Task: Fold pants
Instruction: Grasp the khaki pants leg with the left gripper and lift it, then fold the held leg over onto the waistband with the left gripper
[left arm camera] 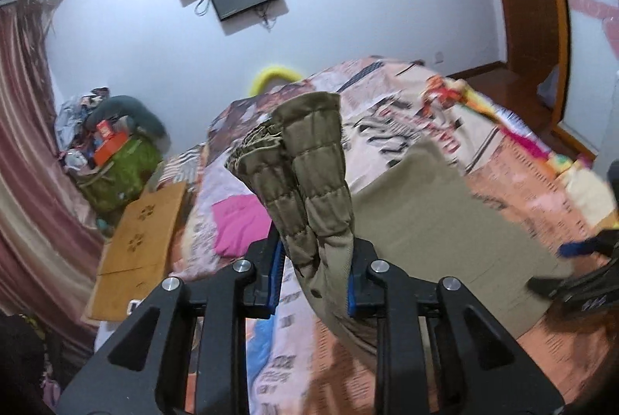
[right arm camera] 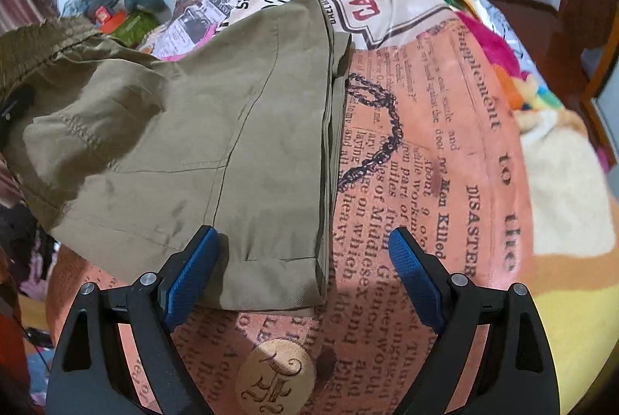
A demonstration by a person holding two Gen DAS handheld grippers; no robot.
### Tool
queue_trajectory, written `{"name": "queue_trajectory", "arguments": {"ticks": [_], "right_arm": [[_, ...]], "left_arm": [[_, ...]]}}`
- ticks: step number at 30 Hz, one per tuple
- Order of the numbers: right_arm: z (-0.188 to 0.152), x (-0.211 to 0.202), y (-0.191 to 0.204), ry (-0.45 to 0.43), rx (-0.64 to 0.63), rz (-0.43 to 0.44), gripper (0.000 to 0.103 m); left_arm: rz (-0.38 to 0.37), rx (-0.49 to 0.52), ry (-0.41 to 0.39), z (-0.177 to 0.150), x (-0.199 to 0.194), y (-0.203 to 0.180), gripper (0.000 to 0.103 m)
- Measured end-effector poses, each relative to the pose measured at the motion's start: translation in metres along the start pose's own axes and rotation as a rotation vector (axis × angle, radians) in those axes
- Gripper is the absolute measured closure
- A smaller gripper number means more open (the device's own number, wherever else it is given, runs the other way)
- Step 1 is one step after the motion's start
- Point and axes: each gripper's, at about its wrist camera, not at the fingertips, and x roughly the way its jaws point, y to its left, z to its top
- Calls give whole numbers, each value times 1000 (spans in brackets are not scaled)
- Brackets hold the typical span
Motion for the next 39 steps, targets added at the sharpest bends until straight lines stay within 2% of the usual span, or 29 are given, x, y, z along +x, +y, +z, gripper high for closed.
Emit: {"name": "queue_trajectory", "arguments": {"ticks": [9, 15, 24, 29, 33, 36, 38, 39], "right_arm": [[-4, -1, 0, -13, 3, 7, 15], [-6, -1, -1, -20, 13, 16, 15], [-6, -1, -2, -21, 19, 25, 15], [-6, -1, -1, -22, 19, 24, 15], [-6, -1, -1, -21, 19, 25, 15], [-6, -1, -2, -22, 19, 25, 15], [-6, -1, -2, -22, 20, 26, 15], [-6, -1, -2, -22, 21, 26, 15]], "left_arm": [[-174, 6, 18, 28, -10, -36, 81], [-302, 12, 63, 40, -2, -64, 81], [-492, -20, 239, 33, 31, -90, 81], [-542, 18, 316, 23, 41, -105, 81], [-549, 47, 344, 15, 39, -109, 80], [-557, 40, 361, 15, 40, -108, 65], [-592, -9, 370, 16, 39, -100, 40], [-606, -29, 368, 17, 39, -97, 35]]}}
